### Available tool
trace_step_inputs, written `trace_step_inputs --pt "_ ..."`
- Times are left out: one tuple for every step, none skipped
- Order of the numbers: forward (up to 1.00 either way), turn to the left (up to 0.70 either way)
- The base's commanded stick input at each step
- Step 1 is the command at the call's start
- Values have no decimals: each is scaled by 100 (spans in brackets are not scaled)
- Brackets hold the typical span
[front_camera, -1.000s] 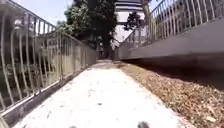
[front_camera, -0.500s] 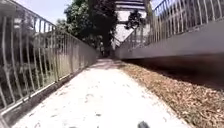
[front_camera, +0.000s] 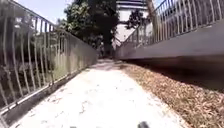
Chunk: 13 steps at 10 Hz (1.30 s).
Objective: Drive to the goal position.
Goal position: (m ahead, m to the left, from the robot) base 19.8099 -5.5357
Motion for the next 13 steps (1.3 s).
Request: trace_step_inputs --pt "50 0" --pt "50 0" --pt "50 0" --pt "50 0" --pt "50 0" --pt "50 0" --pt "50 0" --pt "50 0" --pt "50 0" --pt "50 0" --pt "50 0" --pt "50 0" --pt "50 0"
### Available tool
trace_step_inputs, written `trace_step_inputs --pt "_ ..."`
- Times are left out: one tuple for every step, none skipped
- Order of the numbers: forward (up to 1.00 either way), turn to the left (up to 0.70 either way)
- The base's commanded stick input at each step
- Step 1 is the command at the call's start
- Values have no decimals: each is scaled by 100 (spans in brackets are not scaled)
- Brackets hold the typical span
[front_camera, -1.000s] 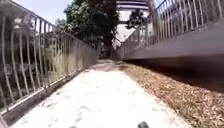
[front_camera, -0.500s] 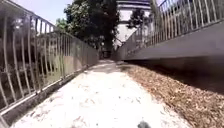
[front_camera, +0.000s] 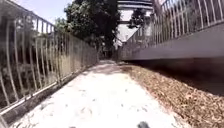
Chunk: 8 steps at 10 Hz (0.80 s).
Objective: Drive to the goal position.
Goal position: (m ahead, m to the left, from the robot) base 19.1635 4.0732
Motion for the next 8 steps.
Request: trace_step_inputs --pt "50 0" --pt "50 0" --pt "50 0" --pt "50 0" --pt "50 0" --pt "50 0" --pt "50 0" --pt "50 0"
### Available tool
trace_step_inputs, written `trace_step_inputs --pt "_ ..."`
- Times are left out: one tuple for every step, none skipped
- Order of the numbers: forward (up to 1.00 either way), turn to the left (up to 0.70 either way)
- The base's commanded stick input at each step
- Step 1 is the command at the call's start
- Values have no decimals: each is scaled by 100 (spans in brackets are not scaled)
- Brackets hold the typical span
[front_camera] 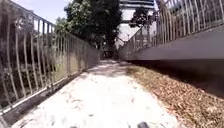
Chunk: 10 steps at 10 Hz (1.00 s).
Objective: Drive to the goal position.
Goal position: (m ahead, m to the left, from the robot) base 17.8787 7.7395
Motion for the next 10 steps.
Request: trace_step_inputs --pt "50 0" --pt "50 0" --pt "50 0" --pt "50 0" --pt "50 0" --pt "50 0" --pt "50 0" --pt "50 0" --pt "50 0" --pt "50 0"
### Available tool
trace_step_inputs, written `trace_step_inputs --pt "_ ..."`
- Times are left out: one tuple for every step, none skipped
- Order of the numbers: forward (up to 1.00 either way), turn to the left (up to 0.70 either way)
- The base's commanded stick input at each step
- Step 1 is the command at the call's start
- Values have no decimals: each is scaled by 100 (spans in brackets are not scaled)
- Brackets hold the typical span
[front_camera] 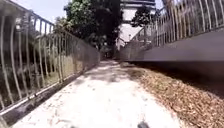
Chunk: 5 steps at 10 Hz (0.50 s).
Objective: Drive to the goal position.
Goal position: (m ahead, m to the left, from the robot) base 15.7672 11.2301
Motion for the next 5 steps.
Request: trace_step_inputs --pt "50 0" --pt "50 0" --pt "50 0" --pt "50 0" --pt "50 0"
